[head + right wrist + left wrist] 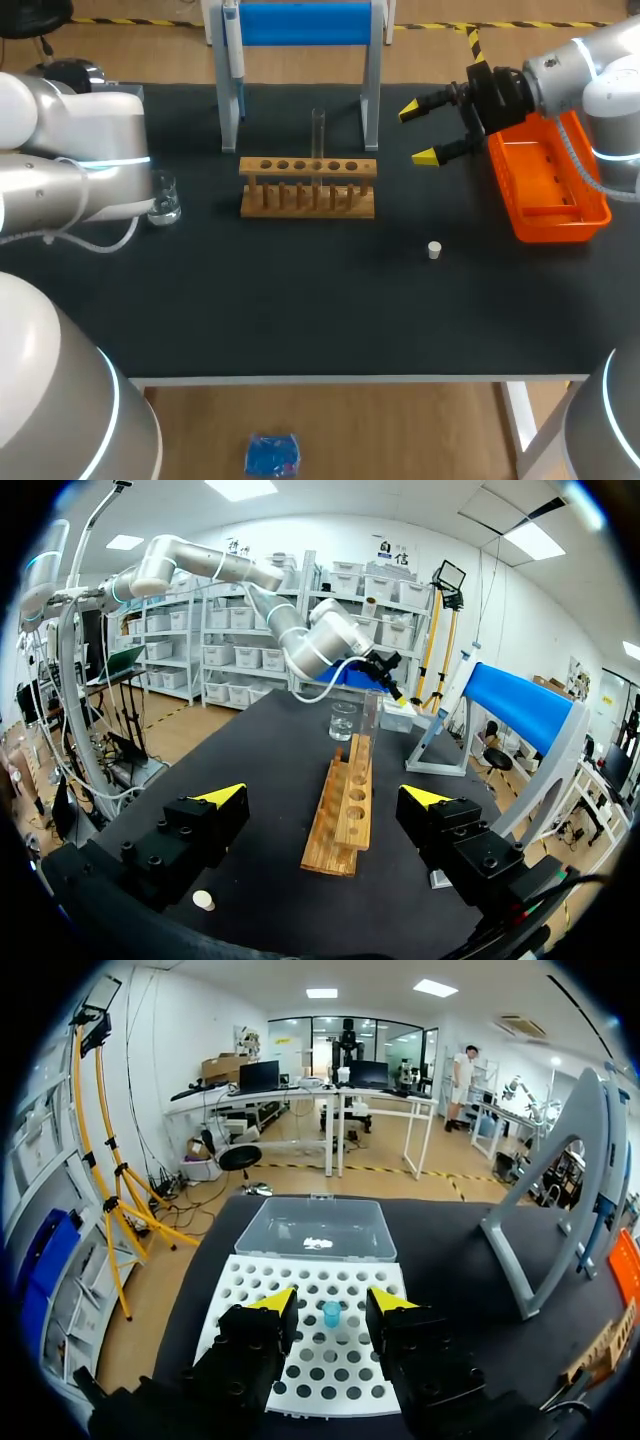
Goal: Invert the test tube, pick up the pipette, mount the tip to pipette, aspirate from beaker and dispense into the tube, eject the tip, return the pipette, and cap with the stopper.
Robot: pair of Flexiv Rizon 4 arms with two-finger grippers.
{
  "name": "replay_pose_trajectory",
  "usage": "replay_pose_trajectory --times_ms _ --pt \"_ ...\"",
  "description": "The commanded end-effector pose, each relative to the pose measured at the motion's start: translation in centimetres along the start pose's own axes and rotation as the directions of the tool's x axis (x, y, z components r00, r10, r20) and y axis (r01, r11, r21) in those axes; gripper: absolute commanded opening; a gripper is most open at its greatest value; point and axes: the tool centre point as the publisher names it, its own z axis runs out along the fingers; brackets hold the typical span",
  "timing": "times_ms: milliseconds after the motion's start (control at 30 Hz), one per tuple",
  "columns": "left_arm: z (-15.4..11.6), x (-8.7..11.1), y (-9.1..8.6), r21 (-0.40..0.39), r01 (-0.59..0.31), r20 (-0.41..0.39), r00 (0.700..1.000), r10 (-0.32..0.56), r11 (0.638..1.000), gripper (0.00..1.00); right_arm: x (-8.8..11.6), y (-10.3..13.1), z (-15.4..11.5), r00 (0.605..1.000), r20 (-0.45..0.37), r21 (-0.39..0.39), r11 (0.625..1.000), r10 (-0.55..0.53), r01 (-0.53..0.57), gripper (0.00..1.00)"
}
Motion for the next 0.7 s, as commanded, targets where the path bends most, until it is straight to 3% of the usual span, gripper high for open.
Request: replay_pose_trajectory --times_ms 33,700 --pt "0.26 0.09 0.00 -0.001 -0.002 0.003 1.000 0.002 1.000 0.43 0.01 0.04 -0.06 1.000 -0.001 0.002 1.000 0.001 -0.001 1.00" --pt "0.69 -0.17 -0.17 -0.013 -0.023 0.017 1.000 0.024 1.000 0.38 0.01 0.04 -0.06 1.000 -0.001 0.002 1.000 0.001 -0.001 1.00"
